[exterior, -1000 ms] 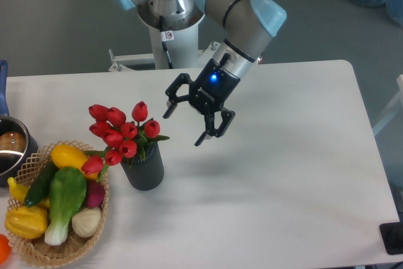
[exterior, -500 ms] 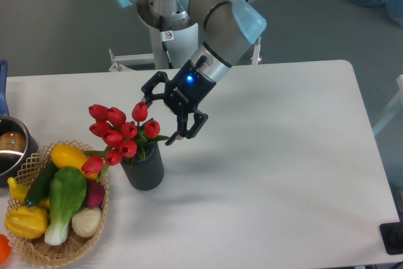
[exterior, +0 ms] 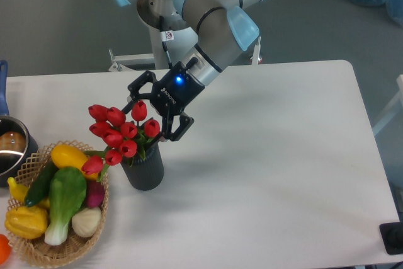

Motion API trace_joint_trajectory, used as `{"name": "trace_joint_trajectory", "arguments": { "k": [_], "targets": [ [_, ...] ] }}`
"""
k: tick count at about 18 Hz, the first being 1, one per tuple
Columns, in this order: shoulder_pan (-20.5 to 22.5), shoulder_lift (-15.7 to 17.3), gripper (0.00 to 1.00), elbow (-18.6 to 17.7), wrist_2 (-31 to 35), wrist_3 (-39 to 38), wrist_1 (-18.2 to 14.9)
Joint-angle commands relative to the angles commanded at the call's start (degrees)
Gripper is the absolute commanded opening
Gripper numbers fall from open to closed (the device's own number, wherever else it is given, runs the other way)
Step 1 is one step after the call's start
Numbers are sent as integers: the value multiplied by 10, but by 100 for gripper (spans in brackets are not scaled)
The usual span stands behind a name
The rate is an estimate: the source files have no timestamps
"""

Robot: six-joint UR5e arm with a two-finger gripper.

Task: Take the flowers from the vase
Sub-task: 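Lower the open gripper around the tulip stems above the vase rim, then close the gripper on the red tulip stems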

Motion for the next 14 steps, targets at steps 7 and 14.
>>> {"name": "trace_joint_trajectory", "arguments": {
  "k": [7,14],
  "targets": [
    [-2,-15,3,0,0,18,3],
    [3,-11,0,16,-8,15,3]
  ]
}}
